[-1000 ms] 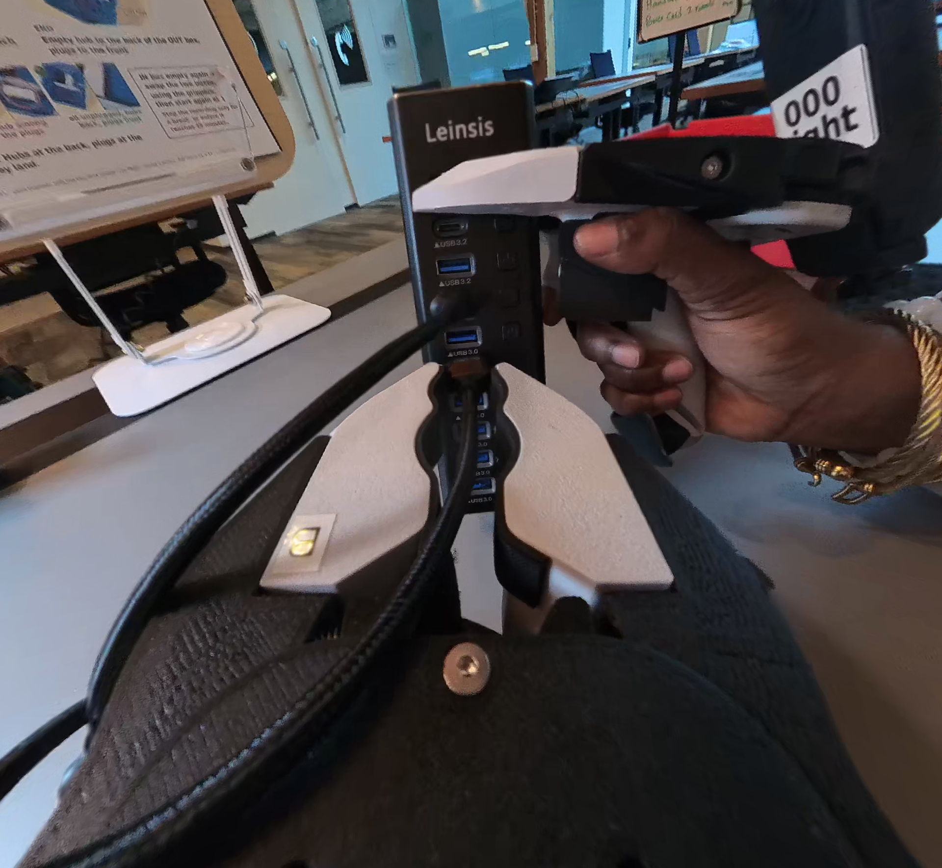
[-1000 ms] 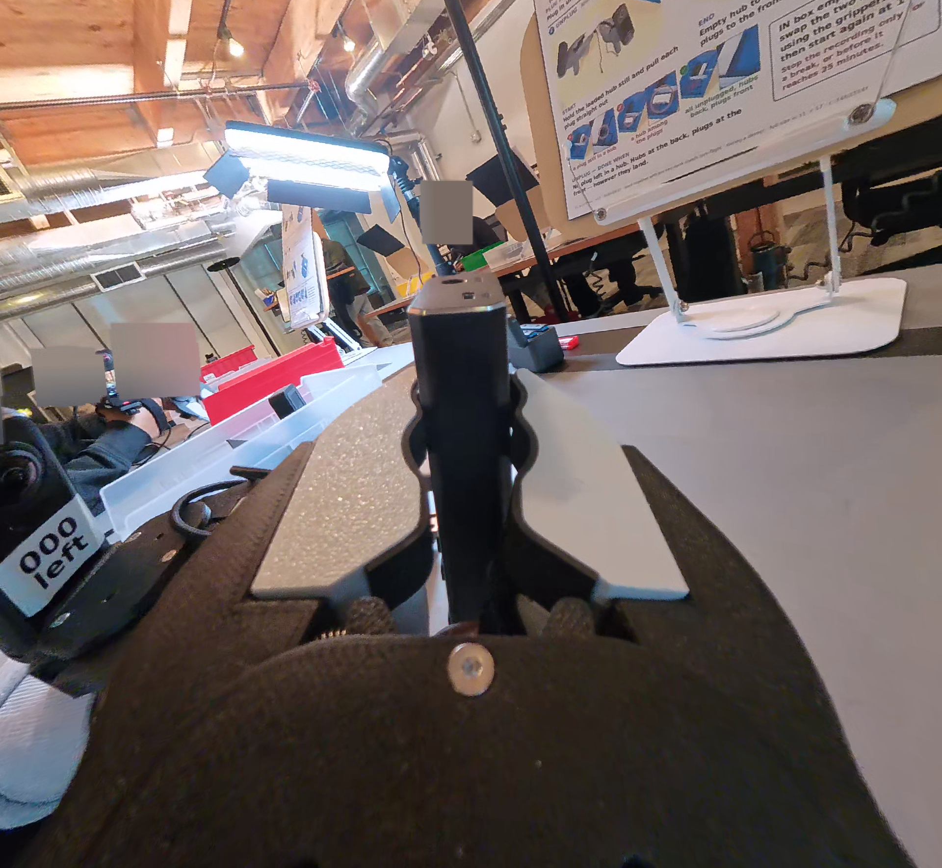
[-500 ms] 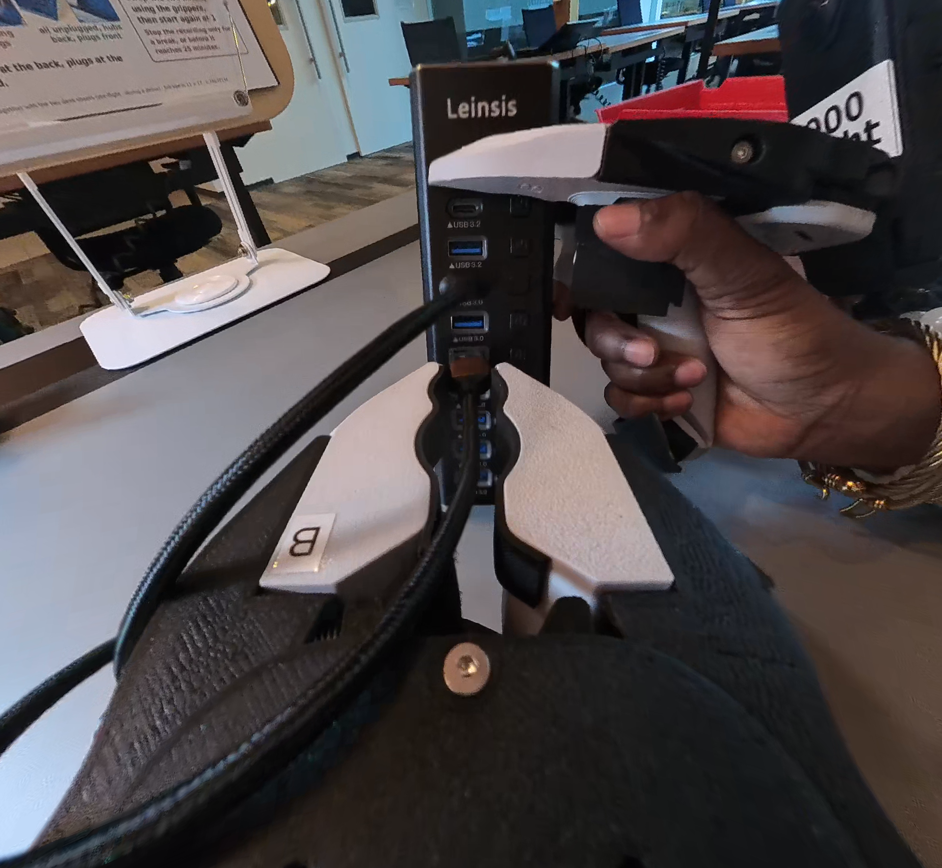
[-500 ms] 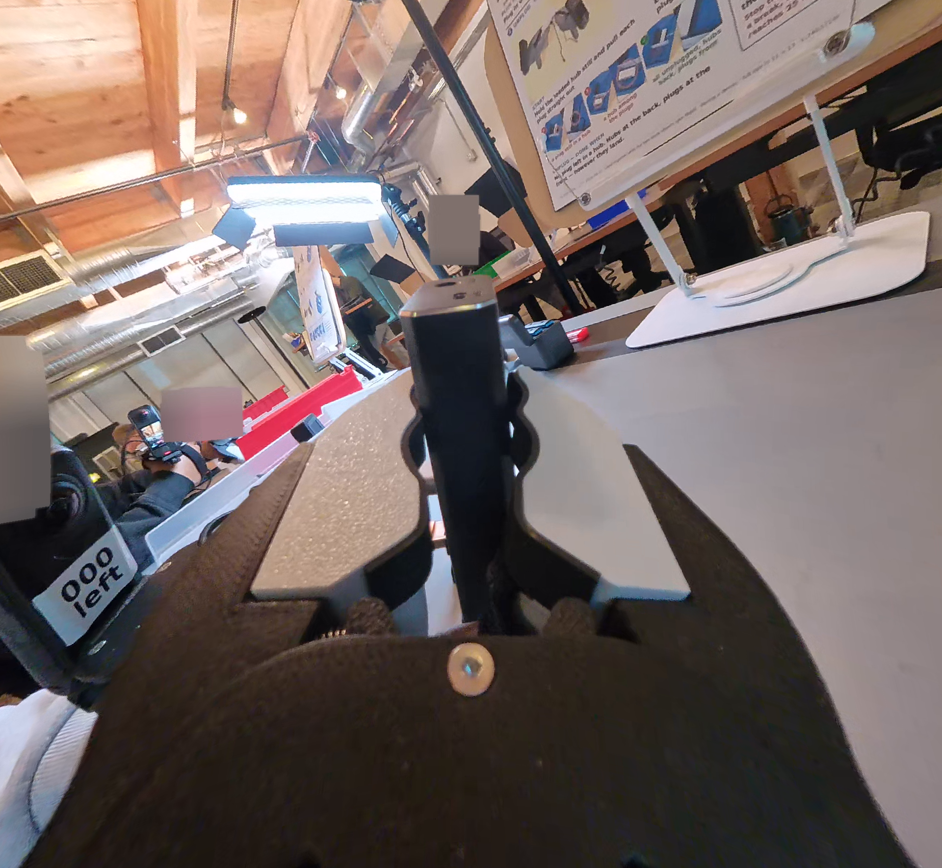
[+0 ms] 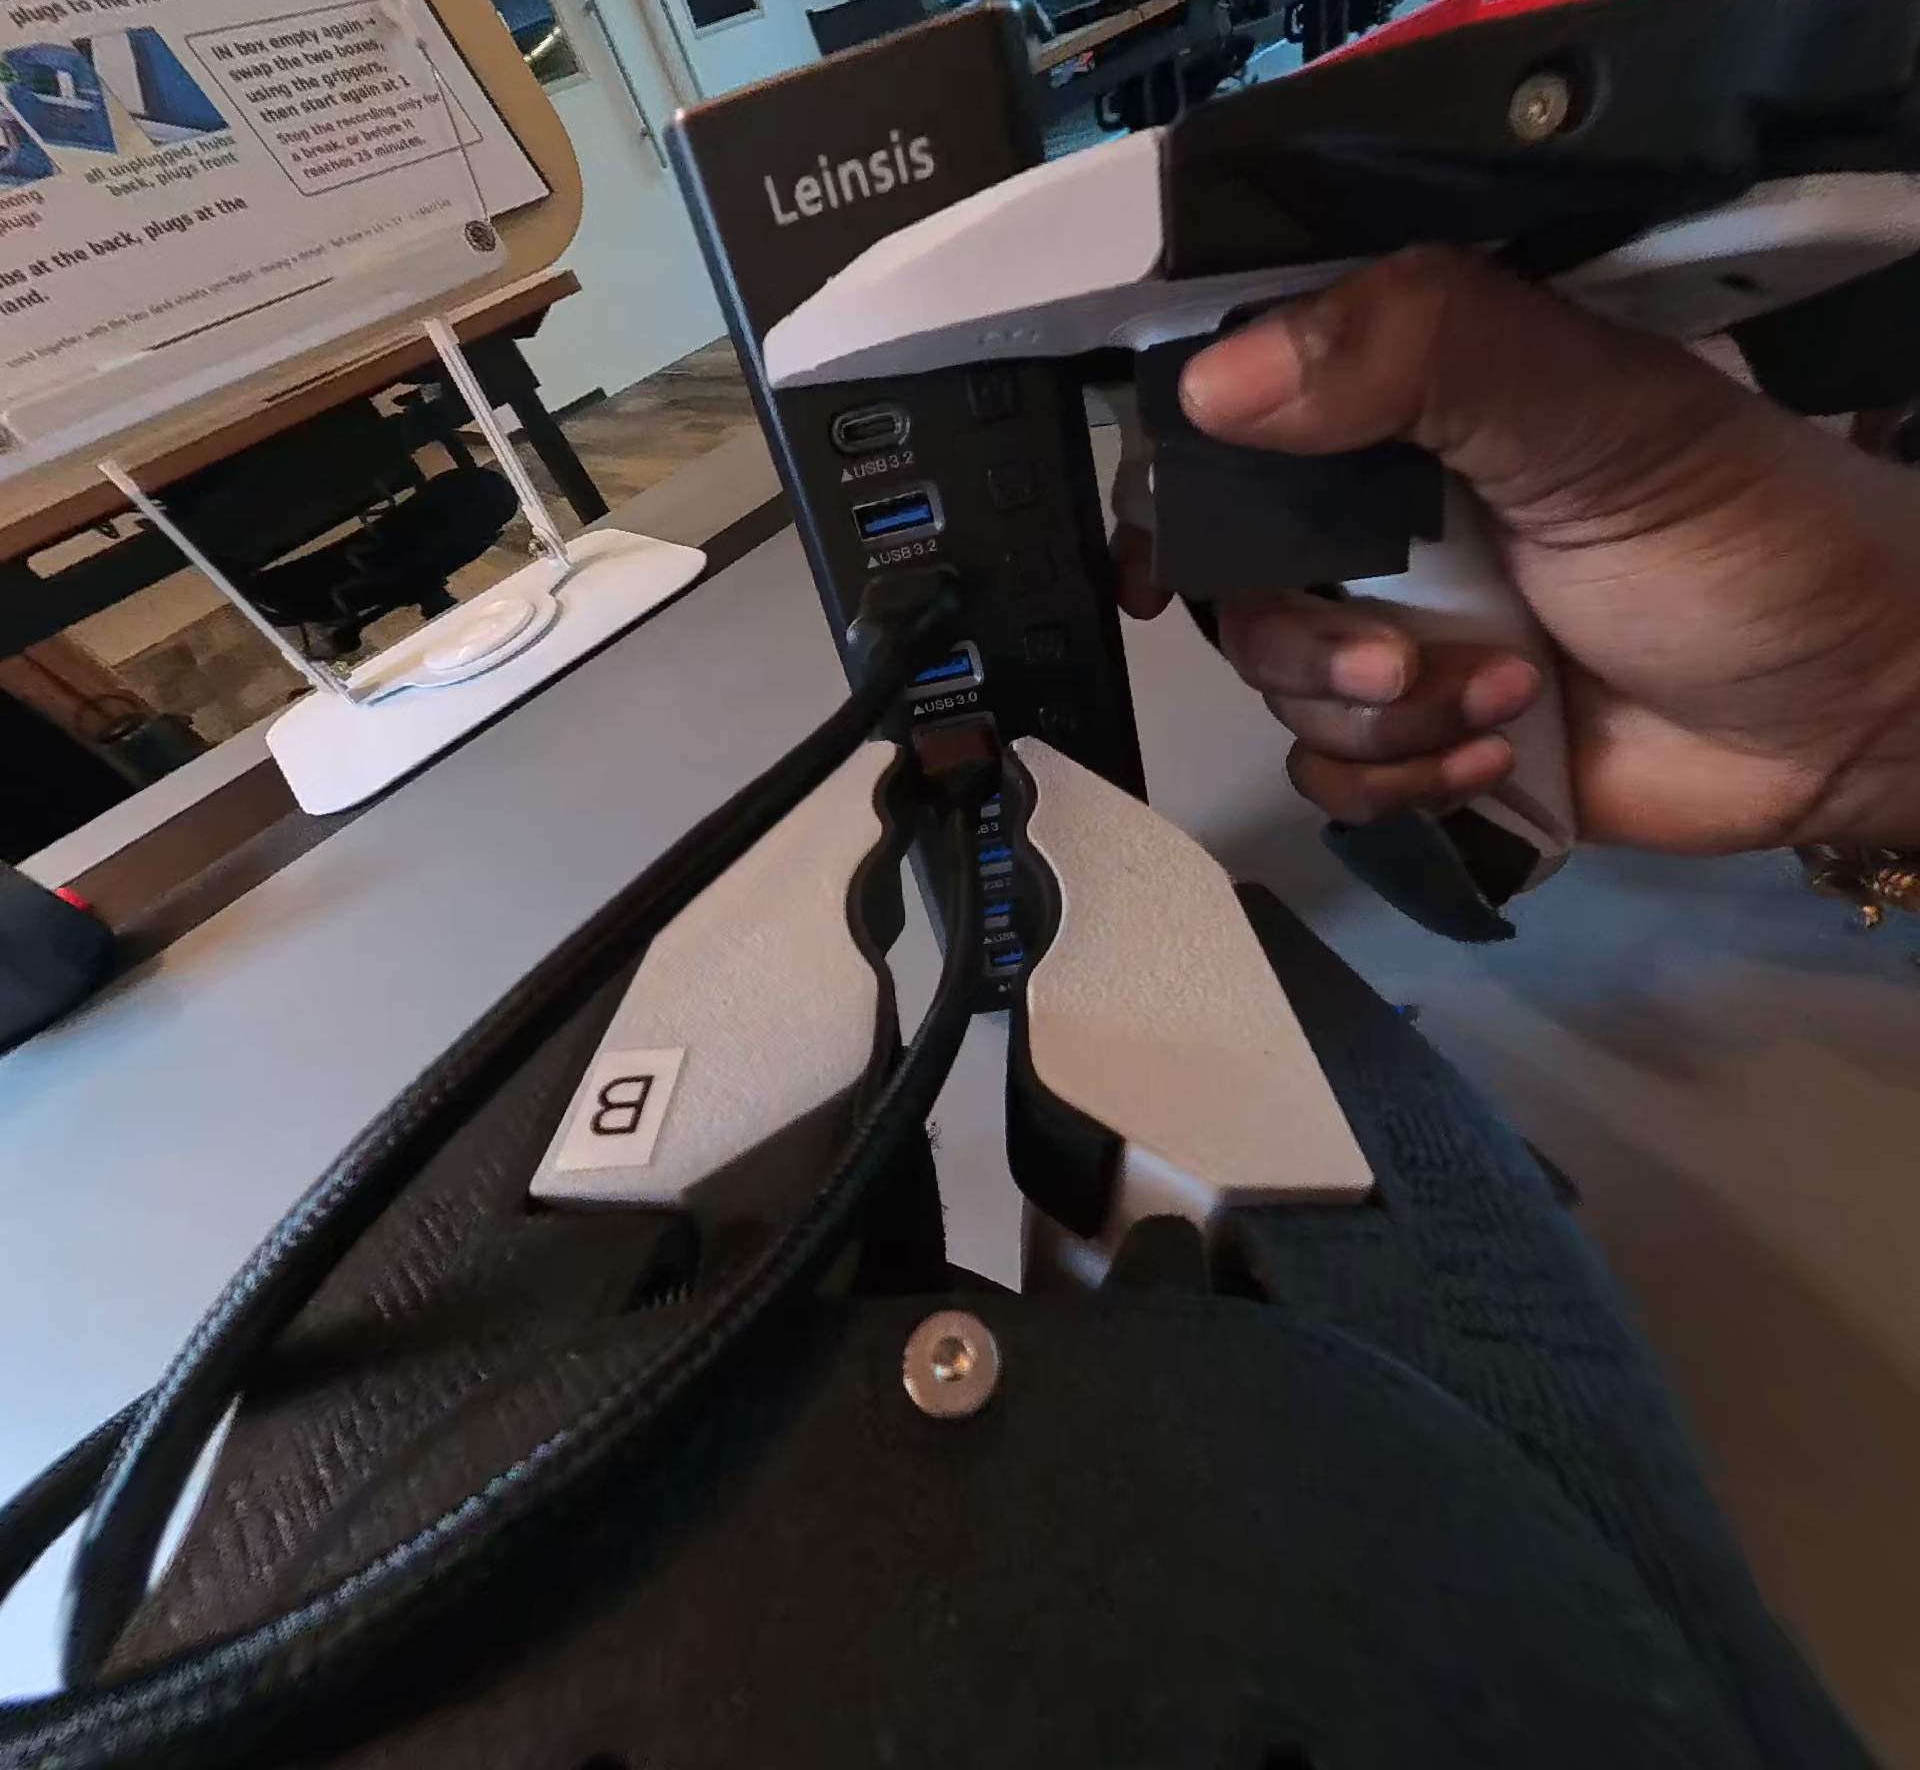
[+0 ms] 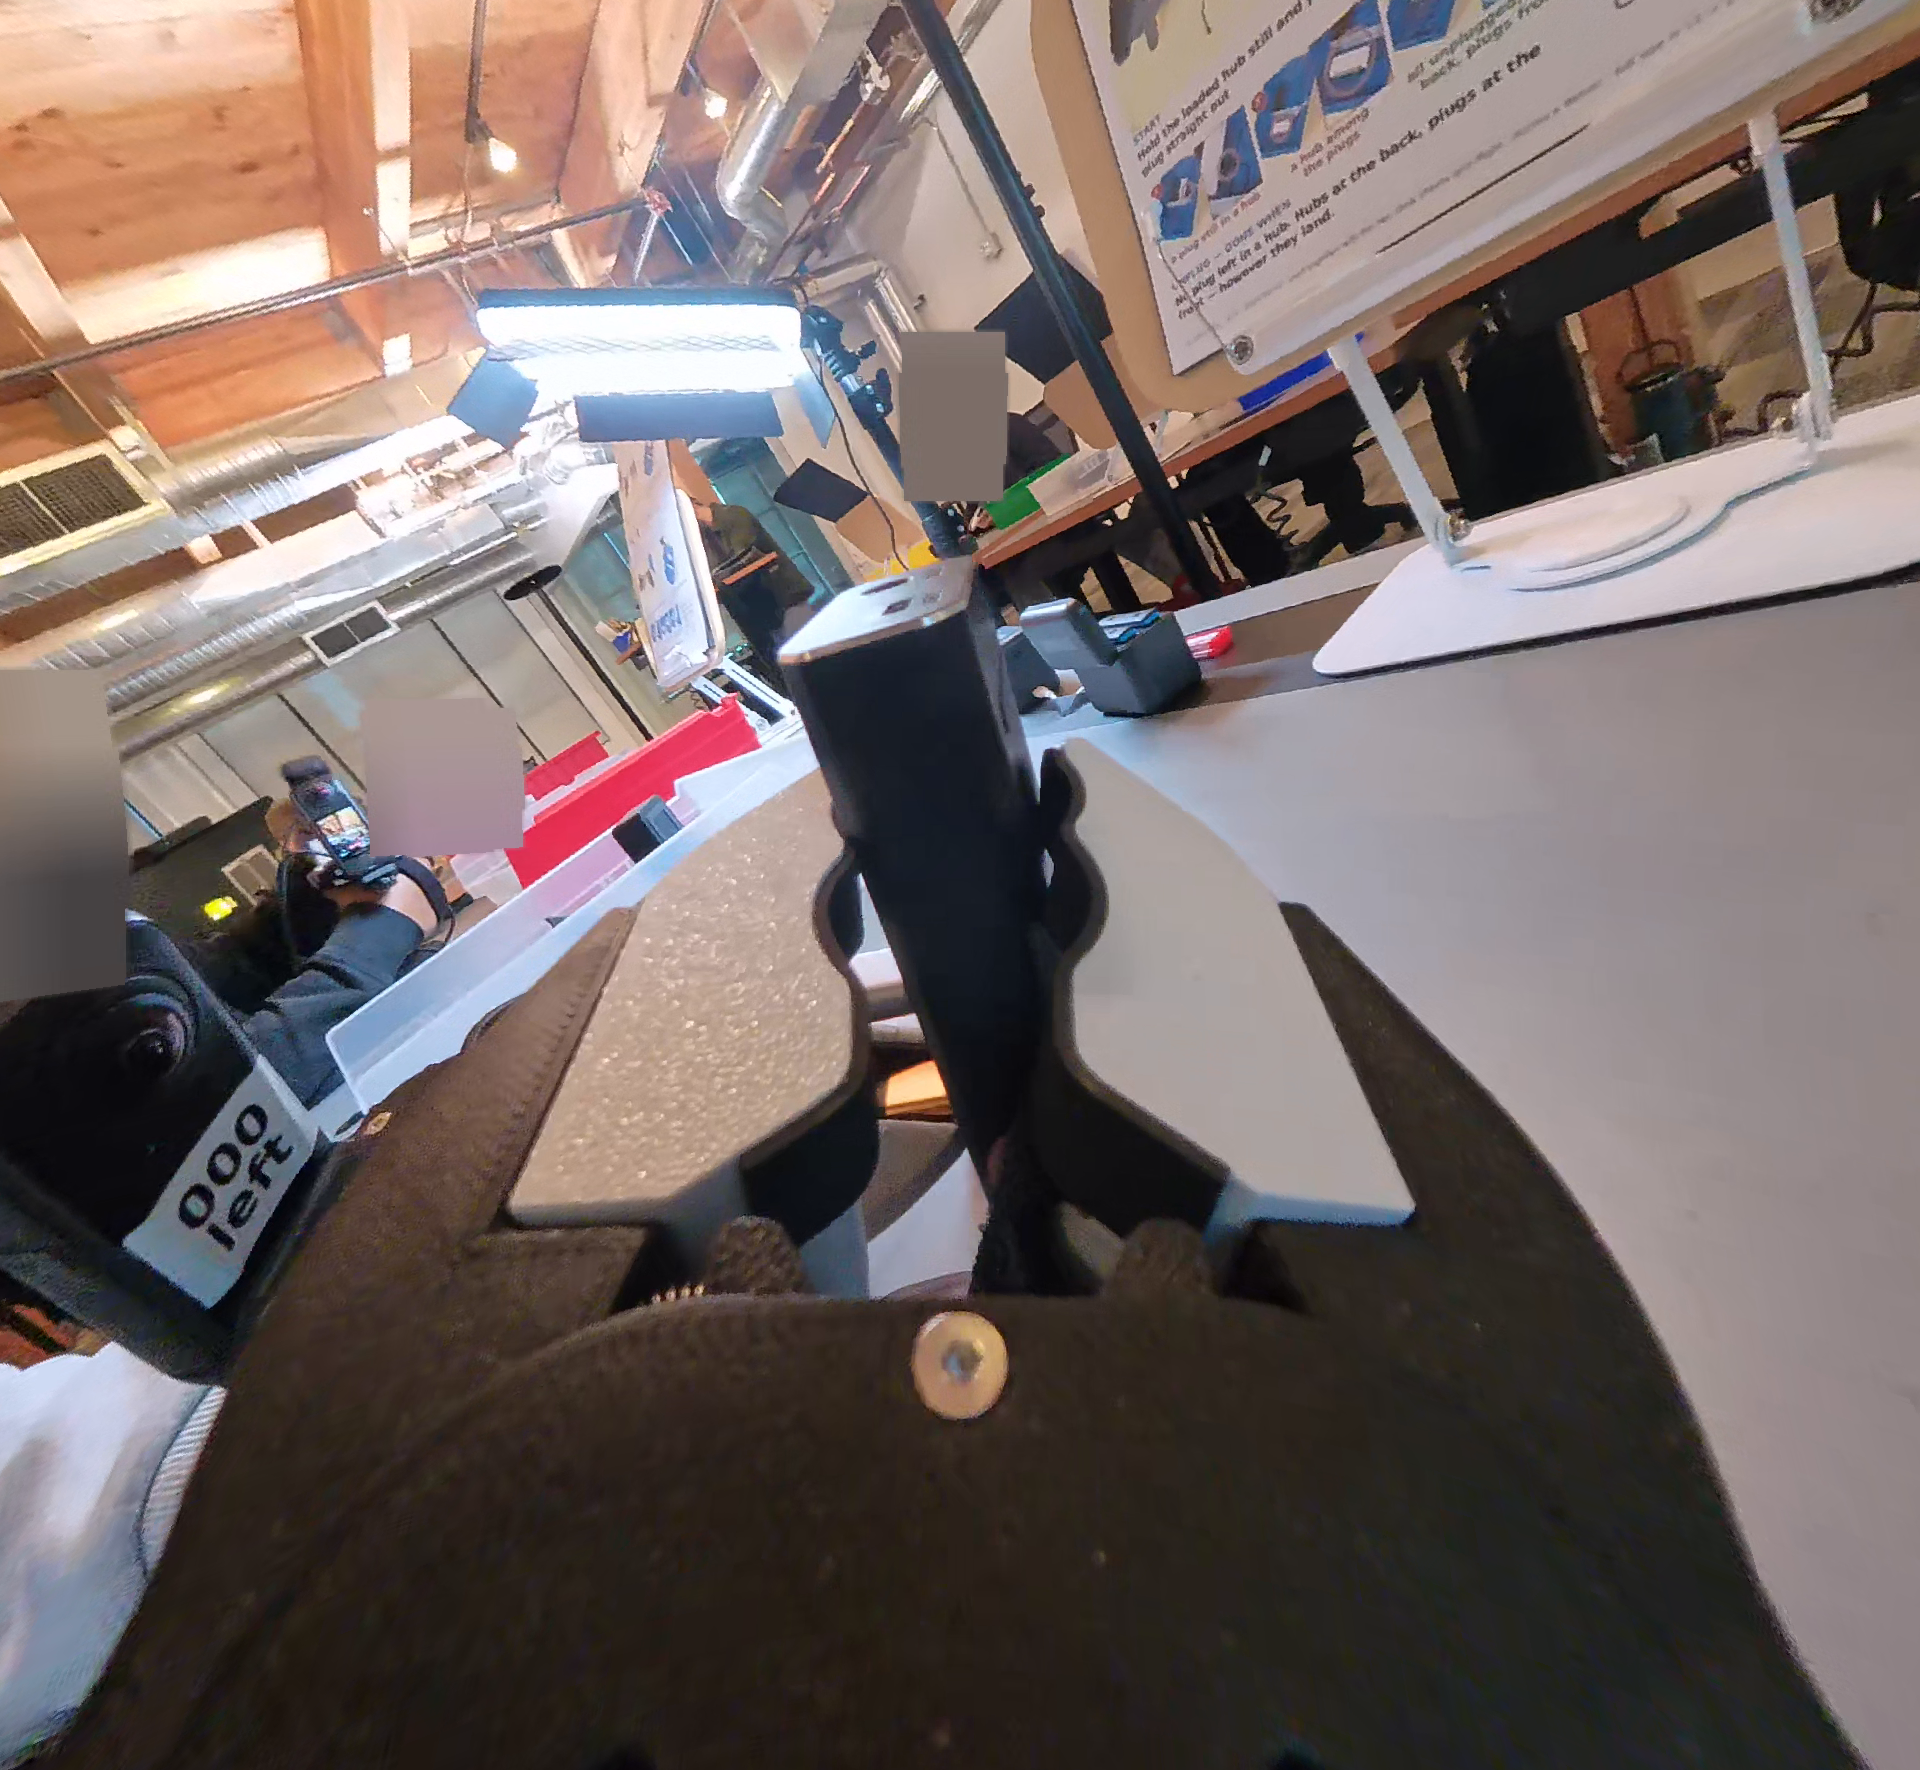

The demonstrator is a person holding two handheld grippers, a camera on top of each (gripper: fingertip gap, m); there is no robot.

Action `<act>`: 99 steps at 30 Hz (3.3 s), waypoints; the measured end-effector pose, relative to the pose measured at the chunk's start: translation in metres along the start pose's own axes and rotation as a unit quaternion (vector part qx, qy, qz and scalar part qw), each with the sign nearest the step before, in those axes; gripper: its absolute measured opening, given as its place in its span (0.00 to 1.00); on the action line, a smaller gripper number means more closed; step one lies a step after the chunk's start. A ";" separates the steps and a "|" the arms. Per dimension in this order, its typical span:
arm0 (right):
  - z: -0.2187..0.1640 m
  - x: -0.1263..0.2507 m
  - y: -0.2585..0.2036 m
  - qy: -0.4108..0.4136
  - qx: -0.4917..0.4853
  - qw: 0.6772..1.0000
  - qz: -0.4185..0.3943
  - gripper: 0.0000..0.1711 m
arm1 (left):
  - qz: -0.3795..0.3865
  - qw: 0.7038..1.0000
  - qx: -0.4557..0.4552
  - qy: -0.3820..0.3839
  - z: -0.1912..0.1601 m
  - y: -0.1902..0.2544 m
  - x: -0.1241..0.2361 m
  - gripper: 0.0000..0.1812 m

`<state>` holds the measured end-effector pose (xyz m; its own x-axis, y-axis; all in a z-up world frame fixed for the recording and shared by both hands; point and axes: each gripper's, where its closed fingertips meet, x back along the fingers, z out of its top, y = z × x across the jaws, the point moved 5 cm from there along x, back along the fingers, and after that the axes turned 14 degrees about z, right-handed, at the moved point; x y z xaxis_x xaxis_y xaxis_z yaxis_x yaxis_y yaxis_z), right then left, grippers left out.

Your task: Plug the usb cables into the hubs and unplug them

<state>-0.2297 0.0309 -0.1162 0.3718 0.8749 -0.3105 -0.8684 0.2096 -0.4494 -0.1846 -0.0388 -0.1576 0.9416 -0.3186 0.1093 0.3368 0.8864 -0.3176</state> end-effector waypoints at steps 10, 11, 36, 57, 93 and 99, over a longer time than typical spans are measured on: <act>0.011 0.010 0.019 -0.008 0.002 0.999 -0.041 0.18 | -0.014 1.000 -0.022 0.008 0.005 0.008 -0.021 0.09; 0.011 0.010 0.017 -0.013 0.011 0.999 -0.040 0.18 | -0.017 1.000 -0.017 0.009 0.005 0.008 -0.020 0.09; -0.018 0.019 0.013 -0.185 0.071 0.980 0.010 0.16 | -0.004 0.999 -0.014 0.051 0.015 0.002 -0.012 0.09; -0.016 0.016 0.012 -0.102 -0.077 0.989 0.071 0.16 | -0.019 0.994 -0.077 0.079 0.025 -0.003 -0.007 0.09; -0.006 0.017 0.010 -0.085 -0.035 0.995 0.042 0.17 | -0.005 0.991 -0.069 0.117 0.032 -0.002 0.002 0.07; 0.011 0.021 0.011 -0.043 0.007 0.999 0.030 0.16 | -0.055 0.988 0.023 0.142 0.030 0.001 -0.001 0.39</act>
<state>-0.2350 0.0558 -0.1185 0.2905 0.9199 -0.2636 -0.8929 0.1616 -0.4203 -0.1846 -0.0274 -0.1295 0.8622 -0.4894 -0.1306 0.4430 0.8537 -0.2738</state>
